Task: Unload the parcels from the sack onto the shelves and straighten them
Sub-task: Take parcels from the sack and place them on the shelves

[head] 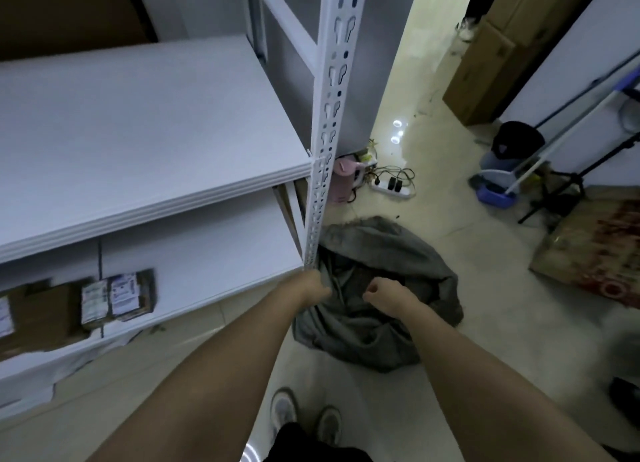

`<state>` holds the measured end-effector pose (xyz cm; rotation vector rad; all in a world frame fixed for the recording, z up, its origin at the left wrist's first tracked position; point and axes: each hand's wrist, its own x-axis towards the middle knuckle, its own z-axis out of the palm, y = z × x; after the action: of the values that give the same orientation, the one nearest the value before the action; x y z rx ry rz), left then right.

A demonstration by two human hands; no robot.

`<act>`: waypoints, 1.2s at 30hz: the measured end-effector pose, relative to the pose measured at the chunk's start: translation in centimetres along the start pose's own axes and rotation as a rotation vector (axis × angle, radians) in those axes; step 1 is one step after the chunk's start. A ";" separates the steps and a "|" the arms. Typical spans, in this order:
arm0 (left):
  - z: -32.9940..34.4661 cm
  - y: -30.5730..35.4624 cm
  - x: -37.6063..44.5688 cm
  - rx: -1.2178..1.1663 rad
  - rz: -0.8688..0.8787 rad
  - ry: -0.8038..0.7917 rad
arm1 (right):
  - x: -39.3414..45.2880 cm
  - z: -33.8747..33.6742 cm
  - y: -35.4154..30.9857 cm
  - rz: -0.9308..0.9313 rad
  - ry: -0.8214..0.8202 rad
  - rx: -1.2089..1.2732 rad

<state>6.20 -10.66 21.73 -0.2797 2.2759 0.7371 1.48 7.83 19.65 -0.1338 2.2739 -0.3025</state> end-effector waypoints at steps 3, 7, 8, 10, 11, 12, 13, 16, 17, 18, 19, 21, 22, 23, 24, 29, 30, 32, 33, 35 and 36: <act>1.5 -0.1 1.8 0.038 -0.023 -0.064 | 0.8 0.8 1.7 0.048 -0.024 -0.033; 3.2 0.8 4.0 0.078 -0.062 -0.151 | 2.3 0.8 4.6 0.060 -0.120 -0.138; 3.4 1.1 4.5 0.073 -0.065 -0.156 | 2.8 0.7 5.2 0.064 -0.147 -0.163; 3.8 2.1 5.9 0.050 -0.077 -0.142 | 4.3 0.1 6.7 0.049 -0.182 -0.189; 4.0 2.5 6.6 0.037 -0.085 -0.129 | 5.1 -0.1 7.3 0.035 -0.195 -0.199; 4.3 3.2 7.7 0.022 -0.099 -0.112 | 6.2 -0.6 8.1 0.015 -0.207 -0.212; 4.6 3.8 8.6 0.006 -0.115 -0.092 | 7.2 -1.0 8.8 -0.002 -0.215 -0.223; 6.1 5.9 12.6 -0.073 -0.150 0.017 | 11.5 -1.7 11.5 -0.050 -0.172 -0.232; 6.8 6.6 14.3 -0.094 -0.152 0.058 | 13.3 -1.8 12.7 -0.064 -0.138 -0.234; 7.5 7.1 16.0 -0.103 -0.155 0.093 | 14.9 -1.7 13.8 -0.077 -0.097 -0.243; 8.3 7.7 17.9 -0.105 -0.156 0.121 | 17.0 -1.6 14.8 -0.092 -0.056 -0.256; 9.8 8.1 21.4 -0.088 -0.157 0.144 | 20.6 -0.9 16.4 -0.104 0.007 -0.293; 10.8 8.1 23.8 -0.068 -0.156 0.151 | 22.9 -0.2 17.2 -0.122 0.036 -0.326; 11.8 7.9 25.9 -0.047 -0.163 0.153 | 25.1 0.7 18.0 -0.155 0.074 -0.380; 12.9 7.5 28.4 -0.029 -0.164 0.152 | 27.8 1.8 18.8 -0.198 0.118 -0.448; 18.8 4.4 40.6 0.087 -0.120 0.239 | 41.0 7.4 21.2 -0.373 0.237 -0.790; 20.0 3.6 43.0 0.116 -0.107 0.269 | 43.6 8.5 21.6 -0.395 0.244 -0.869; 22.2 2.0 47.4 0.157 -0.086 0.319 | 48.4 10.7 22.4 -0.439 0.232 -1.052; 23.1 1.3 49.2 0.176 -0.076 0.338 | 50.6 11.6 22.9 -0.460 0.233 -1.137; 24.7 -0.1 52.8 0.236 -0.036 0.362 | 54.8 12.9 23.9 -0.507 0.238 -1.308; 25.2 -0.5 54.0 0.273 -0.012 0.362 | 56.2 13.2 24.3 -0.523 0.237 -1.400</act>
<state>-18.11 4.28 -30.62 -0.3164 2.6782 0.3833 -25.60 18.09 -35.94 -1.4460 2.2100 1.1084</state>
